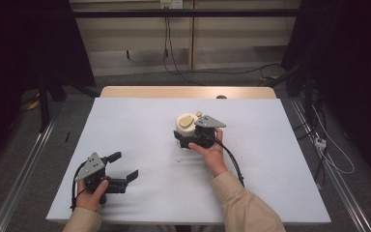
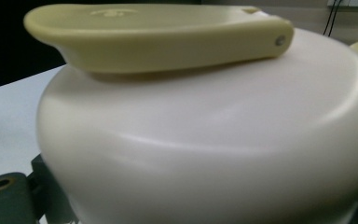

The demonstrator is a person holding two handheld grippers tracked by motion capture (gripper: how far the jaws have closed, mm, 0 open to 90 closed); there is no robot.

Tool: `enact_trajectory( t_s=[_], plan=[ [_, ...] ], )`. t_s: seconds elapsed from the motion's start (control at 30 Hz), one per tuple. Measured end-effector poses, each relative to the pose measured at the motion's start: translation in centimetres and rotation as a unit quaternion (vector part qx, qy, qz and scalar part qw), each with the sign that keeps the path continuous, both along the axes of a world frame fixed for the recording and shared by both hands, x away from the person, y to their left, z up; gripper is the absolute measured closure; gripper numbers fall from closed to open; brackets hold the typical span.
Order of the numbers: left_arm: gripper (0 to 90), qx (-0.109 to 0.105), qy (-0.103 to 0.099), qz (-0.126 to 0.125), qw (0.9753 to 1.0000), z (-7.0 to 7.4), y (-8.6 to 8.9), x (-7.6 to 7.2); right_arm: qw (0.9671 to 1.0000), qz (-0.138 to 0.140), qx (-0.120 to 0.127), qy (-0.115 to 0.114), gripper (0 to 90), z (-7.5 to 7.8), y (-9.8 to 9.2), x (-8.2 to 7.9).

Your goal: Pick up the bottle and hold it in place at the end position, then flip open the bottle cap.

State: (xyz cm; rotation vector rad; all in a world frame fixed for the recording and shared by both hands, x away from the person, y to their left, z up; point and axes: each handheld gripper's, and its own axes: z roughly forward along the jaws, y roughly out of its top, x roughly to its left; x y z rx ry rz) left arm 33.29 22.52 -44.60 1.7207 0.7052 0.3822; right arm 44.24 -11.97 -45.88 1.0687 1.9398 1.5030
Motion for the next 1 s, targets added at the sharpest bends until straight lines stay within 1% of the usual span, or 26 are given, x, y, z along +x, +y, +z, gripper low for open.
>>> enact_trajectory(
  t_s=[0.1,0.23,0.3,0.33,0.43,0.53,0.57,0.73,0.87,1.0],
  plan=[
    [3.2,0.005,-0.001,-0.002,1.0000,0.0,-0.2,0.2,1.0000,0.001,-0.001,0.000,6.4,0.0,0.0,0.0],
    [3.2,0.005,0.002,0.002,1.0000,0.1,-0.2,0.4,1.0000,0.000,-0.001,0.002,6.4,0.0,0.0,0.0],
    [3.2,0.000,0.005,0.007,1.0000,0.2,-0.2,0.4,1.0000,0.001,-0.001,0.002,6.4,0.0,0.0,0.0],
    [3.2,0.001,0.004,0.006,1.0000,0.3,-0.2,0.5,1.0000,0.000,-0.001,0.002,6.4,0.0,0.0,0.0],
    [3.2,-0.004,0.010,0.011,0.9999,0.5,-0.2,0.7,1.0000,0.000,-0.001,0.002,6.4,0.0,0.0,0.0],
    [3.2,-0.003,0.010,0.017,0.9998,0.7,-0.3,0.9,1.0000,0.002,-0.001,0.003,6.3,0.0,0.0,0.0],
    [3.1,0.001,0.008,0.018,0.9998,0.8,-0.3,1.0,1.0000,0.002,0.000,0.003,6.3,0.0,0.0,0.0],
    [3.2,0.002,0.012,0.025,0.9996,1.2,-0.6,1.3,1.0000,0.001,0.000,0.003,6.3,0.0,0.0,0.0],
    [3.3,0.008,0.013,0.027,0.9995,1.5,-1.0,1.5,1.0000,0.002,0.000,0.004,6.3,0.0,0.0,0.0],
    [5.1,0.014,0.021,0.031,0.9992,1.8,-1.6,1.9,1.0000,0.002,0.001,0.004,6.3,0.0,-0.1,0.0]
  ],
)
